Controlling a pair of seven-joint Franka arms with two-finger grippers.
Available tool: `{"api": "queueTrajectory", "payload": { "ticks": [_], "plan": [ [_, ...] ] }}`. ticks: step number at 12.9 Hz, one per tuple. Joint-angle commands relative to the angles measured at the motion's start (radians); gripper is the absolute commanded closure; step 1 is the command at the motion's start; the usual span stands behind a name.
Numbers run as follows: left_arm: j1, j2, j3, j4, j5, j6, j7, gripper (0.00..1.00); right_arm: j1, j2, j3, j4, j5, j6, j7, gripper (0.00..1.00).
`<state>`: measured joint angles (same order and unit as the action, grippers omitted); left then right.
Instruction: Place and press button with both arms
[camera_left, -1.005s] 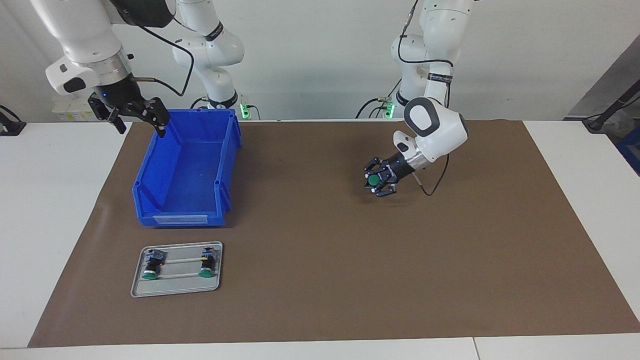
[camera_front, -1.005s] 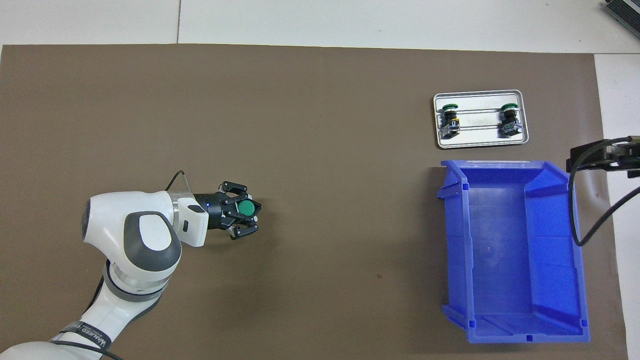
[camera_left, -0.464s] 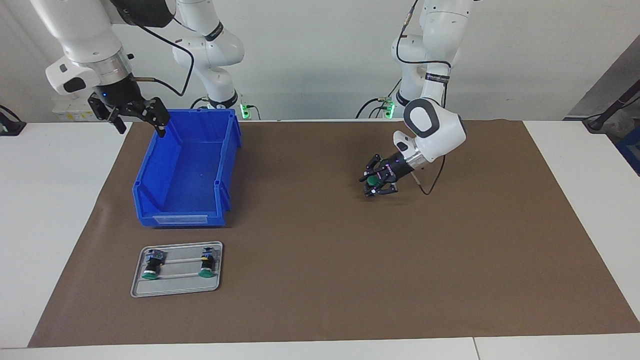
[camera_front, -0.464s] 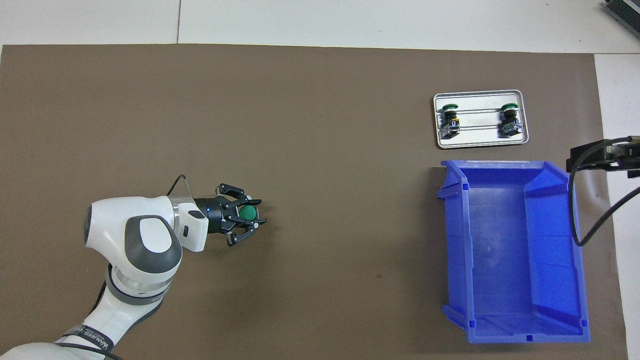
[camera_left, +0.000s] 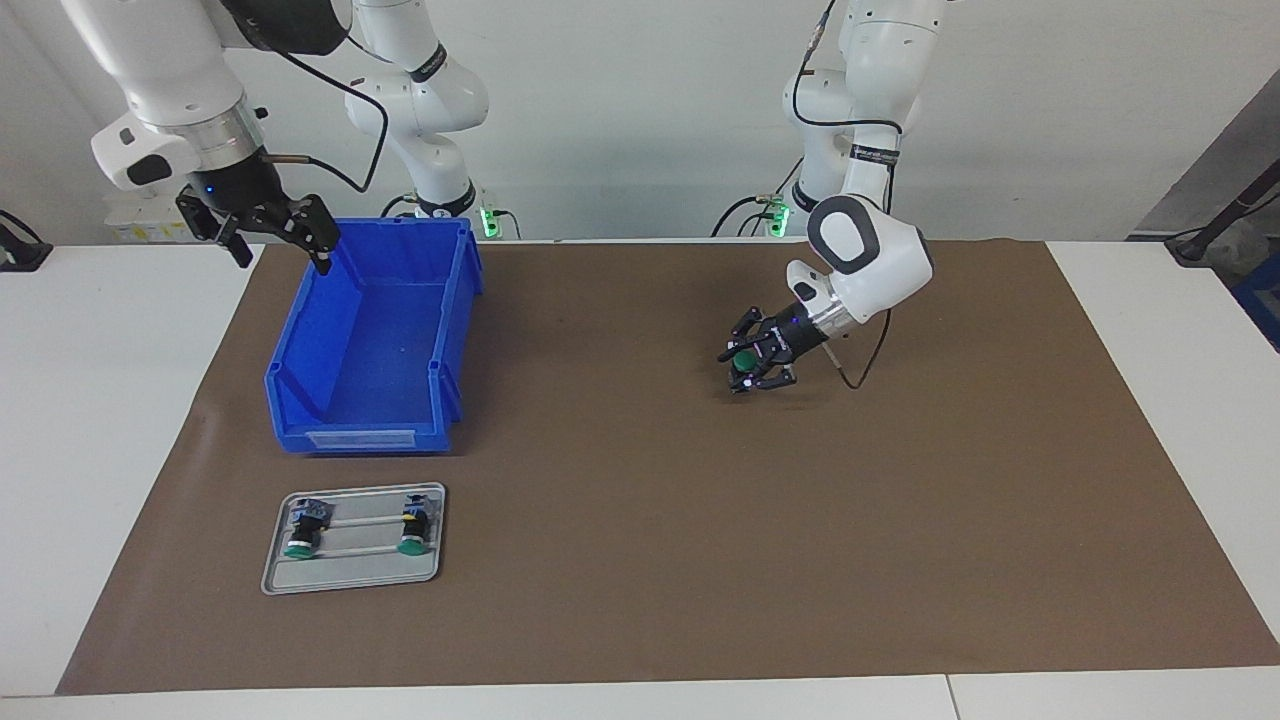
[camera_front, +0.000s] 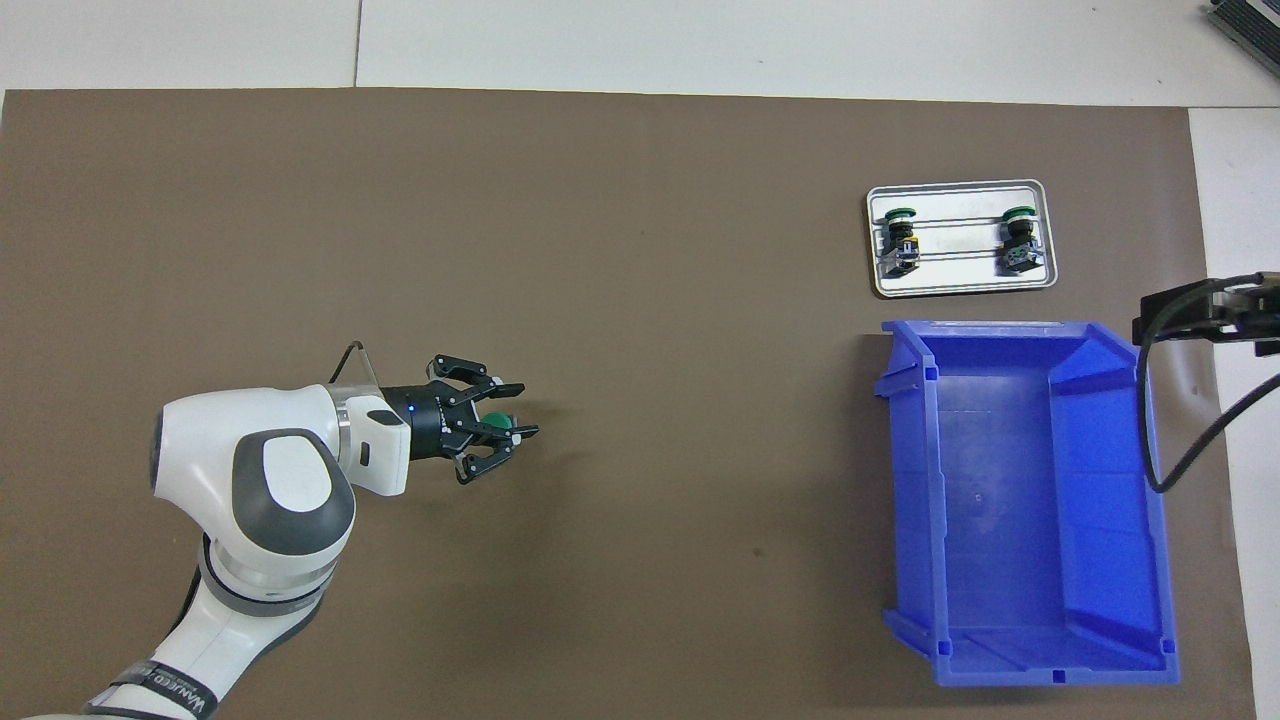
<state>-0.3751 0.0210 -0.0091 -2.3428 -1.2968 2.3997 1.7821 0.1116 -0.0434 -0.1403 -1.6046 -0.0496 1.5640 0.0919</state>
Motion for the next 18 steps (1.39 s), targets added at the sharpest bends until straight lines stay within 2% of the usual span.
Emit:
{"api": "queueTrajectory", "payload": {
  "ticks": [1, 2, 4, 5, 7, 9, 10, 12, 14, 18],
  "plan": [
    [-0.025, -0.038, -0.003, 0.057, -0.010, -0.004, -0.212, 0.51, -0.007, -0.024, 0.007, -0.024, 0.019, -0.007, 0.012, 0.00],
    [-0.037, -0.030, -0.003, 0.098, 0.001, 0.001, -0.325, 0.67, -0.006, -0.024, 0.007, -0.024, 0.019, -0.007, 0.014, 0.00],
    [-0.050, -0.026, -0.003, 0.123, 0.052, 0.003, -0.476, 0.68, -0.006, -0.024, 0.007, -0.023, 0.019, -0.007, 0.012, 0.00],
    [-0.050, -0.029, -0.003, 0.125, 0.139, -0.005, -0.559, 0.68, -0.006, -0.024, 0.007, -0.023, 0.019, -0.007, 0.014, 0.00],
    [-0.059, -0.026, -0.005, 0.157, 0.430, -0.020, -0.820, 0.69, -0.006, -0.024, 0.007, -0.024, 0.019, -0.007, 0.012, 0.00],
    [-0.070, -0.013, -0.005, 0.213, 0.670, -0.123, -1.118, 0.78, -0.007, -0.024, 0.007, -0.024, 0.019, -0.007, 0.014, 0.00],
    [-0.071, -0.015, -0.005, 0.217, 0.726, -0.172, -1.235, 0.80, -0.007, -0.024, 0.007, -0.024, 0.019, -0.007, 0.014, 0.00],
    [-0.071, -0.021, -0.005, 0.212, 0.801, -0.229, -1.409, 1.00, -0.006, -0.024, 0.007, -0.023, 0.019, -0.007, 0.012, 0.00],
    [-0.097, -0.030, -0.005, 0.186, 0.917, -0.234, -1.548, 1.00, -0.006, -0.024, 0.007, -0.023, 0.019, -0.007, 0.012, 0.00],
    [-0.094, -0.055, -0.003, 0.091, 0.938, -0.189, -1.563, 1.00, -0.006, -0.024, 0.007, -0.024, 0.019, -0.007, 0.012, 0.00]
  ]
}}
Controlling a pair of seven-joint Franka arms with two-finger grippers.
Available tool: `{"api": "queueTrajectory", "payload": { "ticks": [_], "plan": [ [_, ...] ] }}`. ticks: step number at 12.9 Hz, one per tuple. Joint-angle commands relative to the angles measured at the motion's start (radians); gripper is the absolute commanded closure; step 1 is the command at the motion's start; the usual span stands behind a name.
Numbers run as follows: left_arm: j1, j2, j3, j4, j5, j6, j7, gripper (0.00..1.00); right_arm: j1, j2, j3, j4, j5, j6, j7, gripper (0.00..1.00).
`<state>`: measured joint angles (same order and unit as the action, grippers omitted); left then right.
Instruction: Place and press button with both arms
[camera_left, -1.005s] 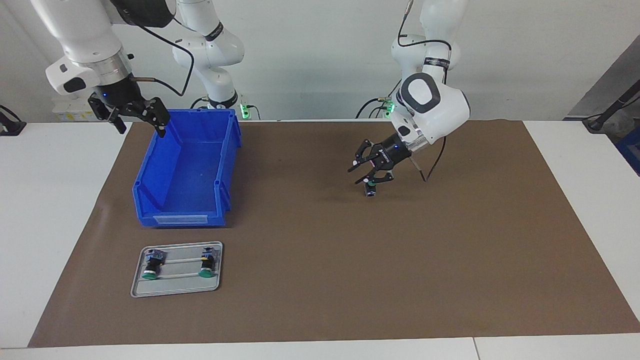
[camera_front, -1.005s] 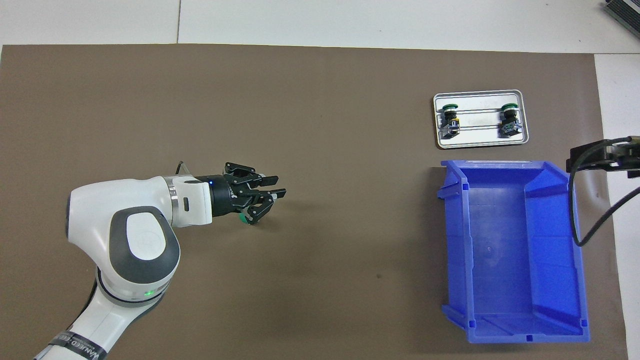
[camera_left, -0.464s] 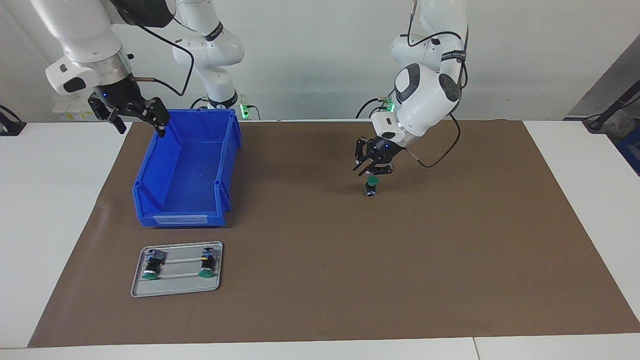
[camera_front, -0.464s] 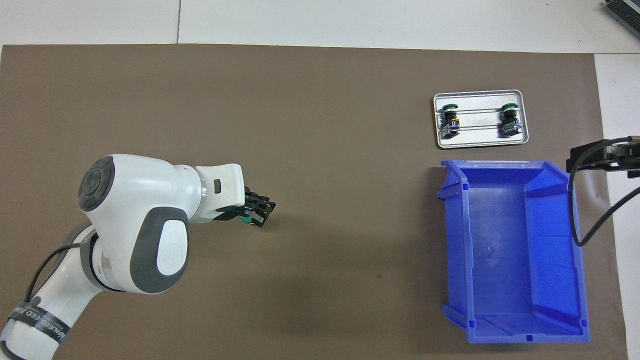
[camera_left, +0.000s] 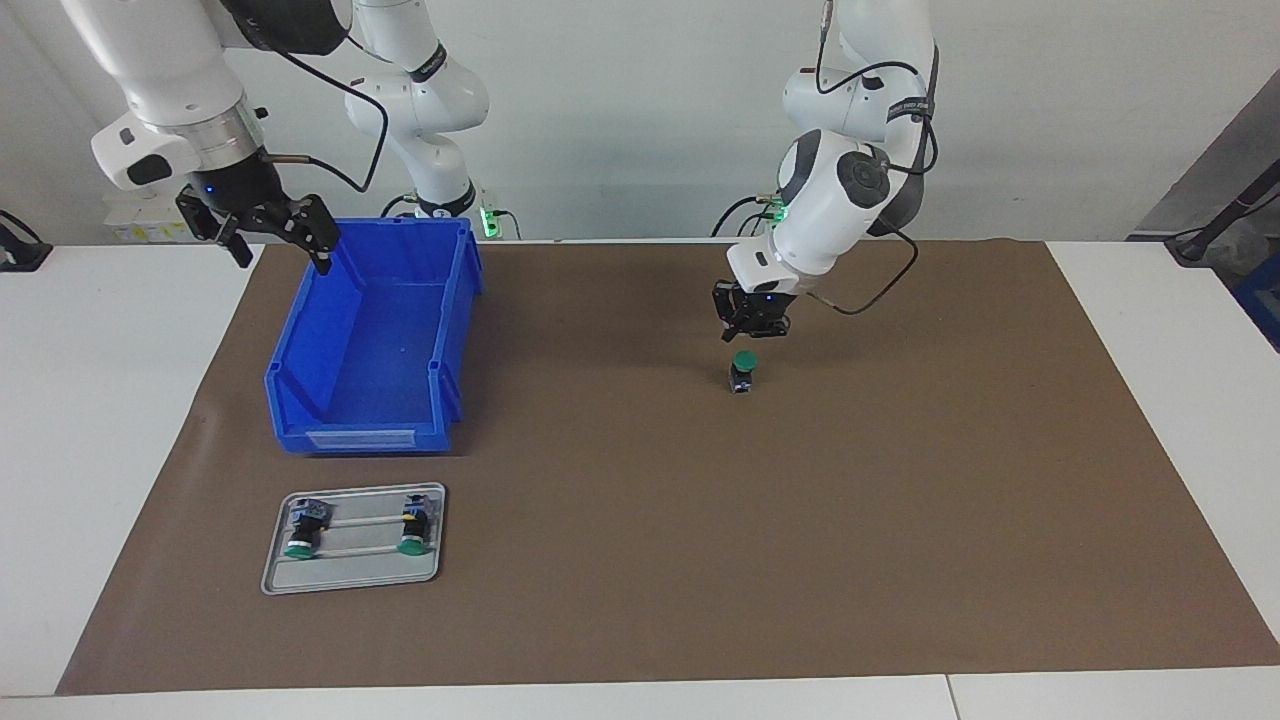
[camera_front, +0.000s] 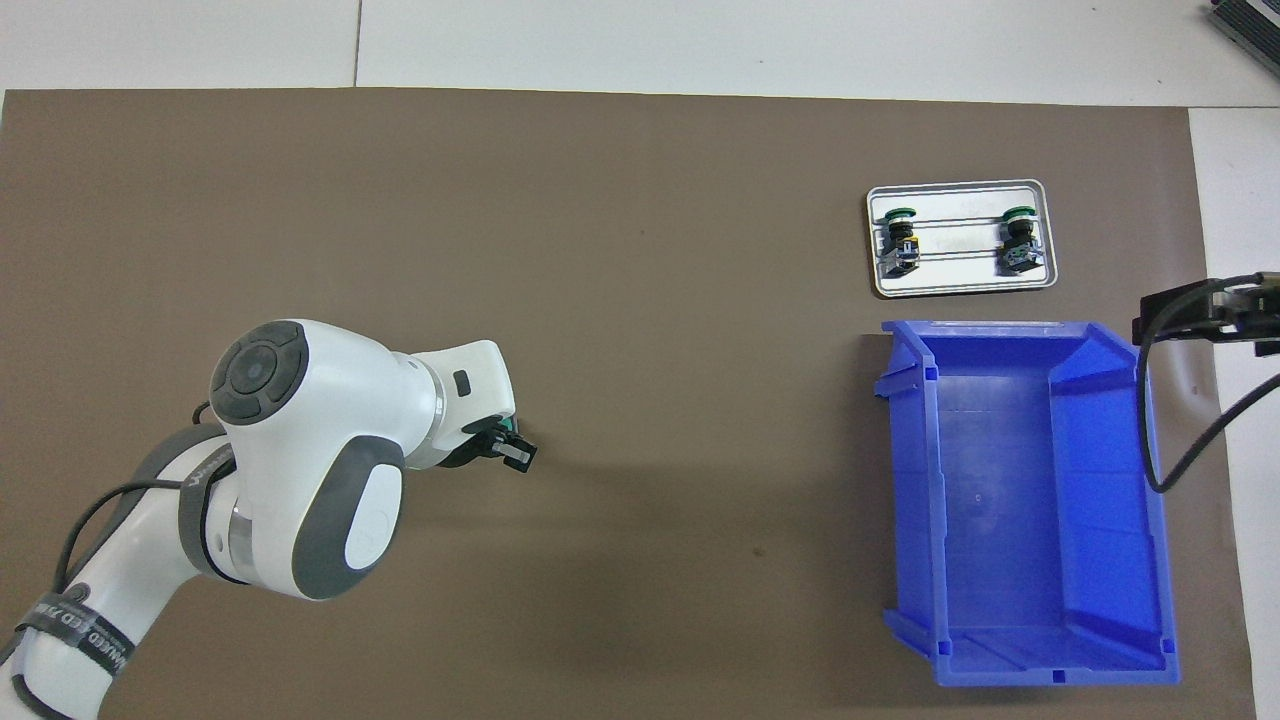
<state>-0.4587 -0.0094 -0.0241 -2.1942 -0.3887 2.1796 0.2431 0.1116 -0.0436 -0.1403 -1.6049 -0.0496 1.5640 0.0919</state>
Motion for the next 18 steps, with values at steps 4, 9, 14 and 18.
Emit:
{"api": "queueTrajectory", "payload": {
  "ticks": [4, 9, 14, 18],
  "plan": [
    [-0.005, -0.012, 0.010, -0.111, 0.036, 0.140, -0.018, 1.00, -0.007, -0.024, 0.007, -0.024, 0.019, -0.007, 0.014, 0.00],
    [-0.015, 0.023, 0.010, -0.170, 0.036, 0.241, -0.015, 1.00, -0.006, -0.024, 0.007, -0.024, 0.019, -0.007, 0.014, 0.00],
    [-0.008, 0.003, 0.015, -0.032, 0.037, -0.051, -0.022, 1.00, -0.006, -0.024, 0.007, -0.024, 0.019, -0.007, 0.014, 0.00],
    [0.012, 0.022, 0.019, 0.057, 0.128, -0.091, -0.053, 1.00, -0.006, -0.024, 0.007, -0.023, 0.019, -0.007, 0.014, 0.00]
  ]
}}
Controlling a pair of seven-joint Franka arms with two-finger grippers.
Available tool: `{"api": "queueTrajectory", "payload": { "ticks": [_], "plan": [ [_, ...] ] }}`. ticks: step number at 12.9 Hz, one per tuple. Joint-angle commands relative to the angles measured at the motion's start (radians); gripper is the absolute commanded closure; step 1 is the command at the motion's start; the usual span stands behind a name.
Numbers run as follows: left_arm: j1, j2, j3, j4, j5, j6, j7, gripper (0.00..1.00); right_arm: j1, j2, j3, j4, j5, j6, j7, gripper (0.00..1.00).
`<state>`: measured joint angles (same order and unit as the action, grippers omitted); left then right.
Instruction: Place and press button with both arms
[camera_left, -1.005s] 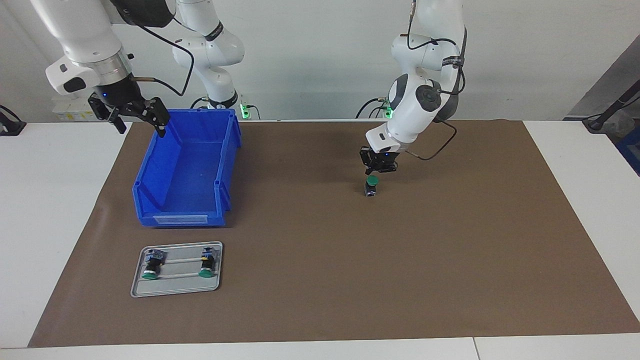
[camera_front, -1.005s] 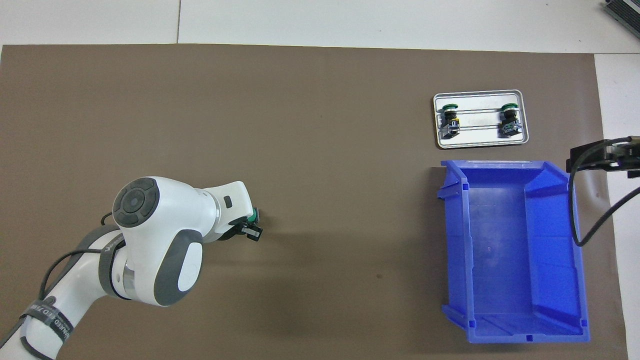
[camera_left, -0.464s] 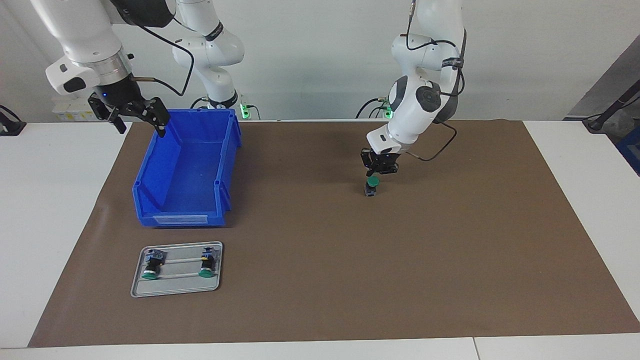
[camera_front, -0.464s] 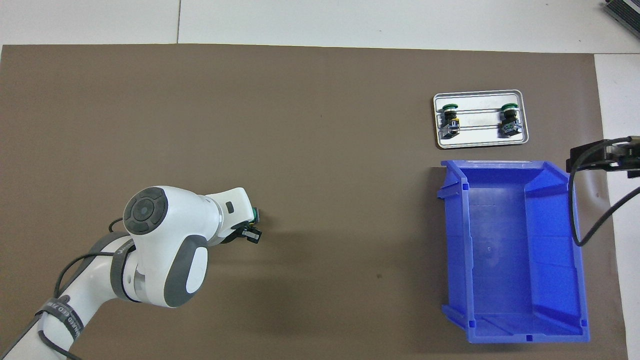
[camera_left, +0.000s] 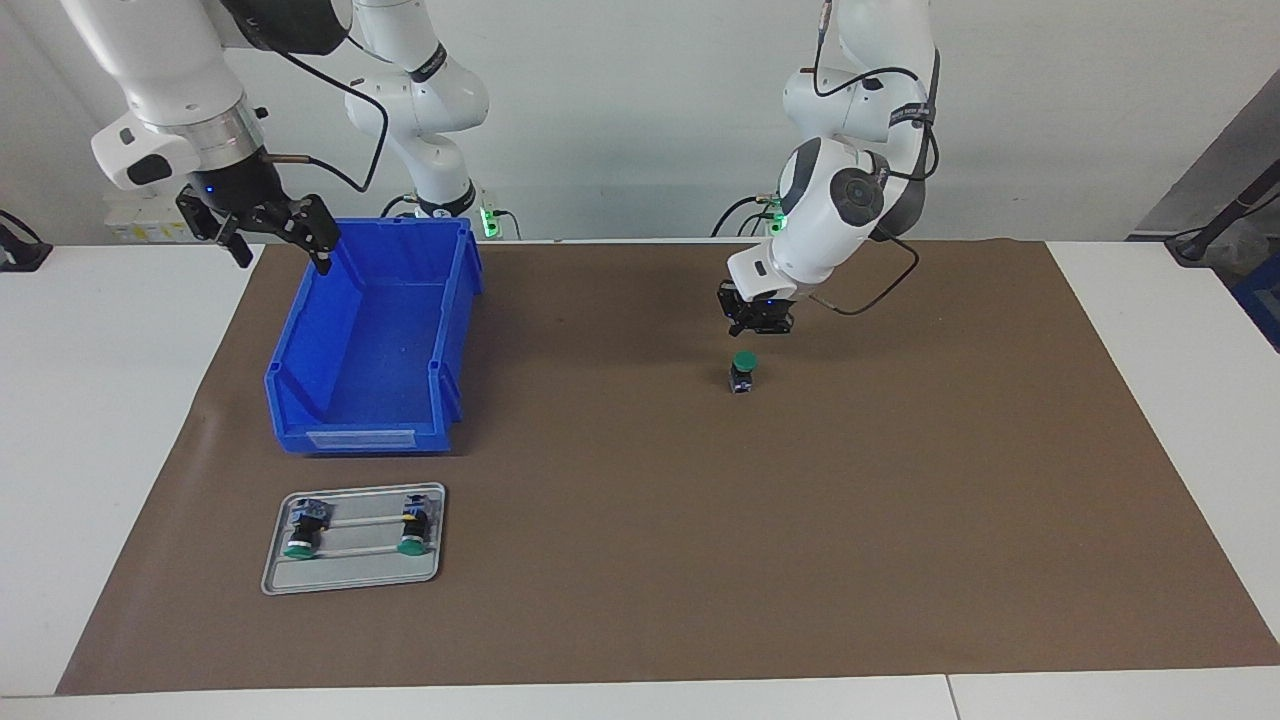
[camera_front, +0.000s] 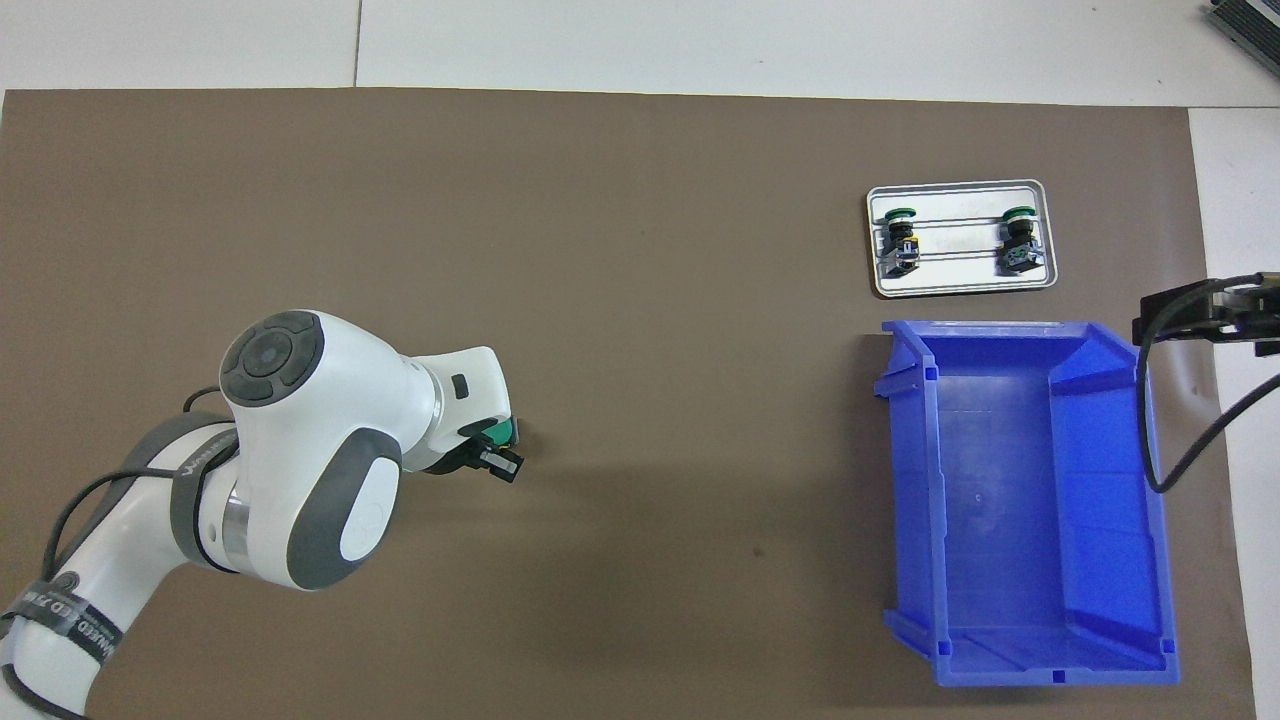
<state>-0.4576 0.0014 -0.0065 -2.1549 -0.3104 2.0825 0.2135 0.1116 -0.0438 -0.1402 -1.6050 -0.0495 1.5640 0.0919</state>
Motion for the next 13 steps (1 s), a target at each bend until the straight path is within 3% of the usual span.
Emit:
{"api": "queueTrajectory", "payload": {
  "ticks": [1, 4, 13],
  "plan": [
    [0.017, 0.014, 0.003, 0.017, 0.050, 0.058, -0.025, 1.00, -0.006, -0.024, 0.007, -0.024, 0.019, -0.007, 0.014, 0.00],
    [0.037, 0.029, 0.003, -0.014, 0.051, 0.171, -0.025, 1.00, -0.006, -0.024, 0.007, -0.024, 0.019, -0.007, 0.014, 0.00],
    [-0.003, 0.025, 0.000, -0.114, 0.051, 0.243, -0.046, 1.00, -0.007, -0.024, 0.007, -0.024, 0.019, -0.007, 0.014, 0.00]
  ]
}}
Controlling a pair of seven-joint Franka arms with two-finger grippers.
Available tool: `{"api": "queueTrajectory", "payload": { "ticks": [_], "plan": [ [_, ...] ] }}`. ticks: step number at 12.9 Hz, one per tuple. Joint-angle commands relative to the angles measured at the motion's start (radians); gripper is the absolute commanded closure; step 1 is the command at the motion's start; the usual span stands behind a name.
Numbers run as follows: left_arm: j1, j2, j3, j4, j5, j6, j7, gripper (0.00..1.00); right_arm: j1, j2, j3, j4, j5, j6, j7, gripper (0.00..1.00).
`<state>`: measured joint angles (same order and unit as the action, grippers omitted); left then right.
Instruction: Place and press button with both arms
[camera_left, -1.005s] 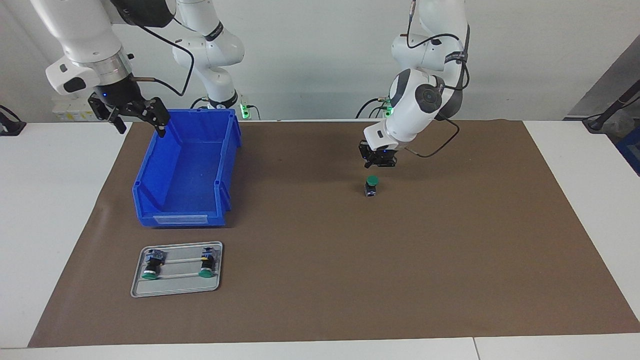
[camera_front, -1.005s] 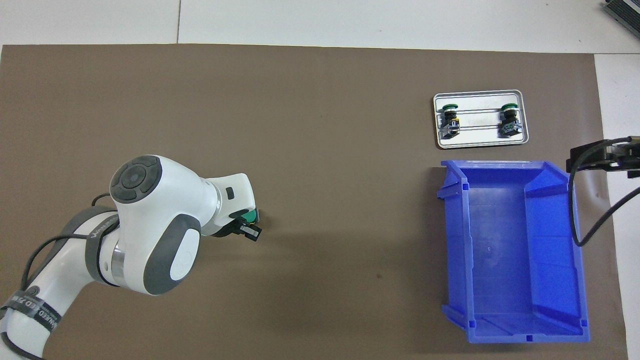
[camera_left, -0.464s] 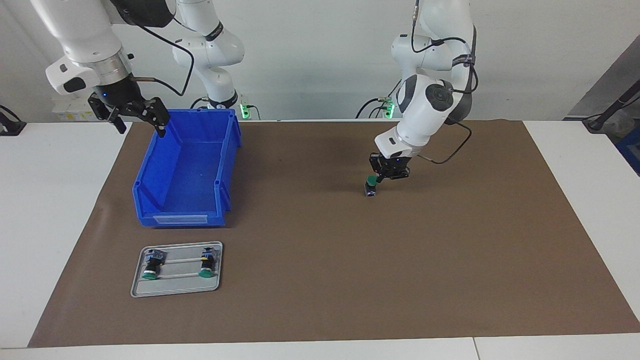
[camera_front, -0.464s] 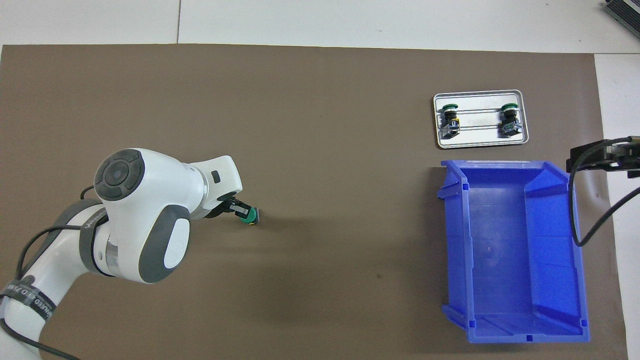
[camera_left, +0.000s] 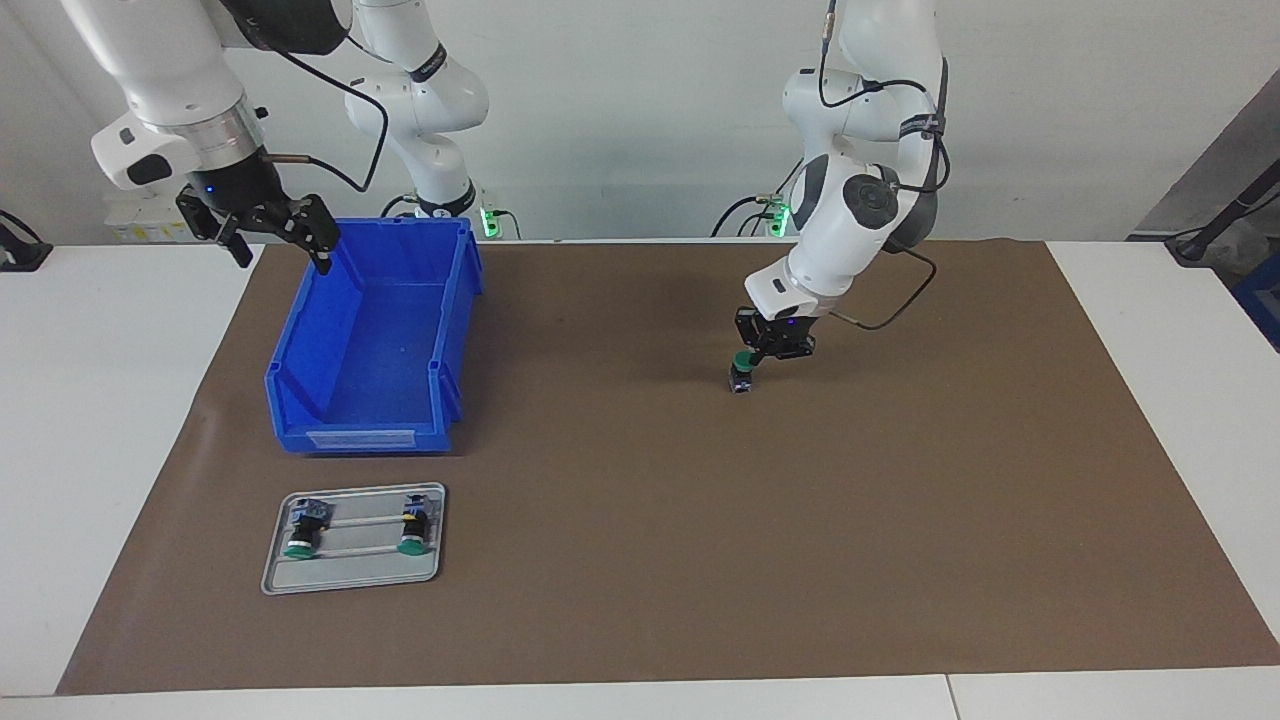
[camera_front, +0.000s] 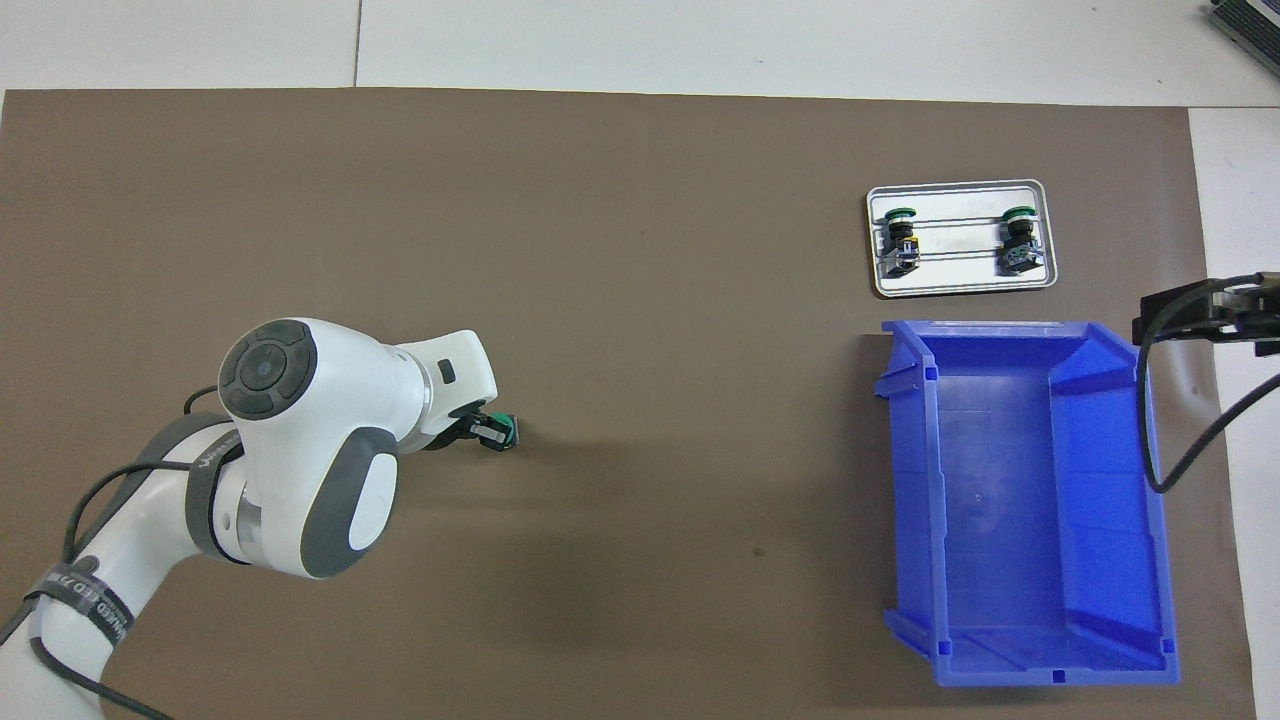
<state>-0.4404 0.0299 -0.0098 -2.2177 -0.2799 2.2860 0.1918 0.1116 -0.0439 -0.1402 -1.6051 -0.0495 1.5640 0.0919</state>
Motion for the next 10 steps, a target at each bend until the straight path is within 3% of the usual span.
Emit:
{"api": "queueTrajectory", "payload": {
  "ticks": [1, 4, 6, 10],
  "plan": [
    [-0.020, 0.001, 0.004, -0.062, 0.021, 0.056, -0.025, 1.00, -0.006, -0.024, 0.007, -0.024, 0.019, -0.007, 0.012, 0.00],
    [-0.020, 0.024, 0.004, -0.094, 0.021, 0.127, -0.018, 1.00, -0.006, -0.024, 0.007, -0.024, 0.019, -0.007, 0.012, 0.00],
    [-0.011, 0.037, 0.005, -0.016, 0.021, 0.074, -0.018, 1.00, -0.006, -0.024, 0.007, -0.024, 0.019, -0.007, 0.012, 0.00],
    [0.092, 0.041, 0.008, 0.298, 0.021, -0.308, -0.023, 1.00, -0.006, -0.024, 0.007, -0.022, 0.019, -0.007, 0.012, 0.00]
  ]
}}
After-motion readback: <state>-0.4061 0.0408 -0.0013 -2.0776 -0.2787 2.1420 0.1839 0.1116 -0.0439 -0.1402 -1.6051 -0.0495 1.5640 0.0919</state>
